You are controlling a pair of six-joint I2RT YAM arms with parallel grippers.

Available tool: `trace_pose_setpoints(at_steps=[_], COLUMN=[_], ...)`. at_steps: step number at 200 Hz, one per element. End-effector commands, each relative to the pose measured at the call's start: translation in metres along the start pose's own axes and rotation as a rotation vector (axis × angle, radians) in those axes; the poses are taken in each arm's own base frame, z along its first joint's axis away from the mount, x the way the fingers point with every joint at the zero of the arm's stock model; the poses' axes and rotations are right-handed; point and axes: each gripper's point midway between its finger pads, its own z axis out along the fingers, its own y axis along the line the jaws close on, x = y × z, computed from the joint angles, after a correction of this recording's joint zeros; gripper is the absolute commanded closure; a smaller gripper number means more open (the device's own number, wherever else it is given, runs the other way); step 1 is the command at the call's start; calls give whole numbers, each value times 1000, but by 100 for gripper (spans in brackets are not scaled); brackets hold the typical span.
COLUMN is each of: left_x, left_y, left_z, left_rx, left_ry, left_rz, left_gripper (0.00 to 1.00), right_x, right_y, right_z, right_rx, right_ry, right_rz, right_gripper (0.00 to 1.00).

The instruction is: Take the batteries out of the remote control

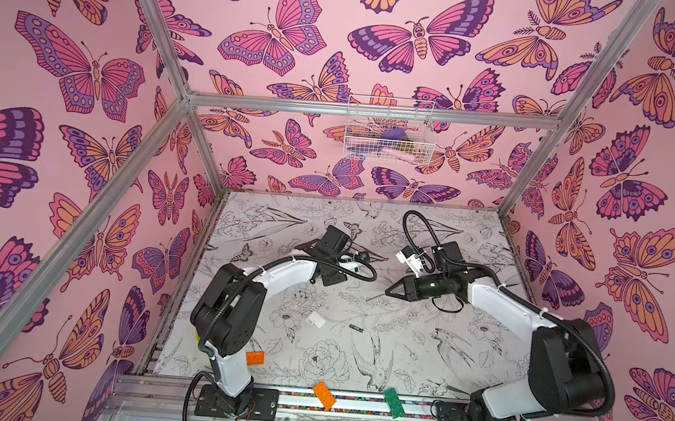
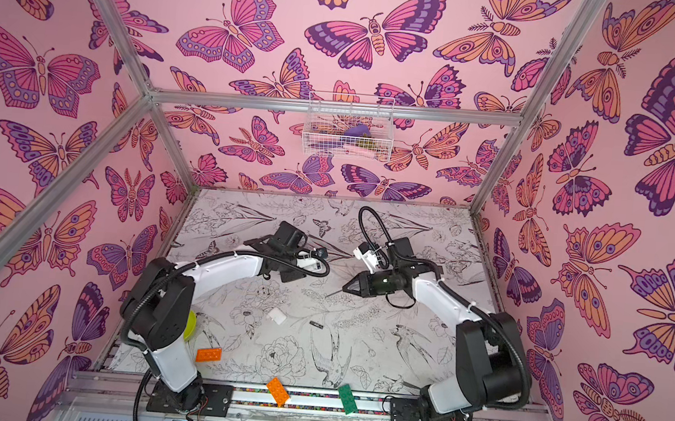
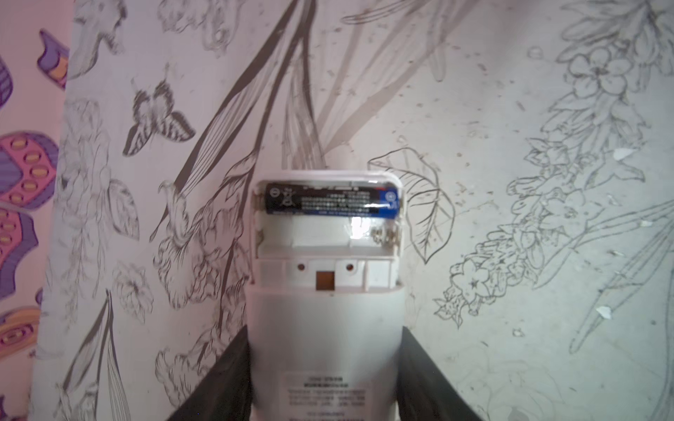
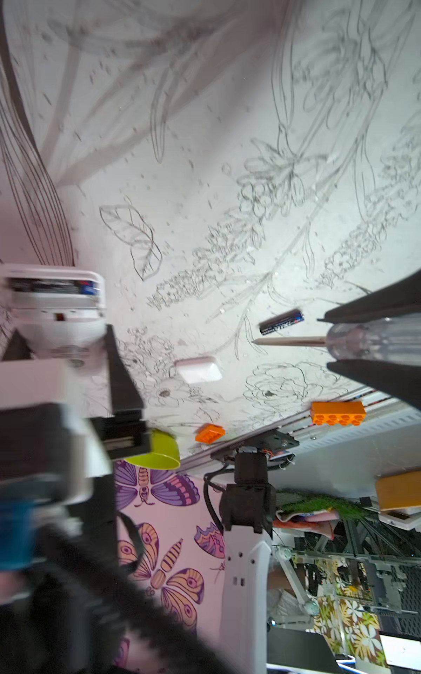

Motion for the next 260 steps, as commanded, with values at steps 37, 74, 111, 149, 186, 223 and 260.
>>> trace_pose_setpoints(at_steps=[37, 74, 111, 149, 186, 223, 260], left_x=[32, 31, 30, 32, 31, 30, 14], left_y=[24, 28, 27, 30, 30, 31, 43], left_z=[-27, -29, -31, -30, -30, -33, -48], left_rx=[32, 35, 39, 31, 35, 27, 27], left_ry=[-1, -17, -23, -26, -31, -39, -69], left_rz=[-316, -344, -347, -354, -357, -361, -423], left_gripper=[58, 57, 57, 57, 57, 57, 57], right_x=[74, 81, 90, 103, 108, 105, 97], right_y=[52, 38, 38, 21, 13, 18, 23], right_z=[44, 61, 80, 92, 90, 89, 86], right_rx=[-36, 24, 22, 67, 97, 80, 53], right_ry=[194, 217, 299, 370, 392, 373, 350], right_rz=[-171, -175, -199, -177, -192, -197, -198], right_gripper=[100, 100, 100, 100, 100, 100, 100])
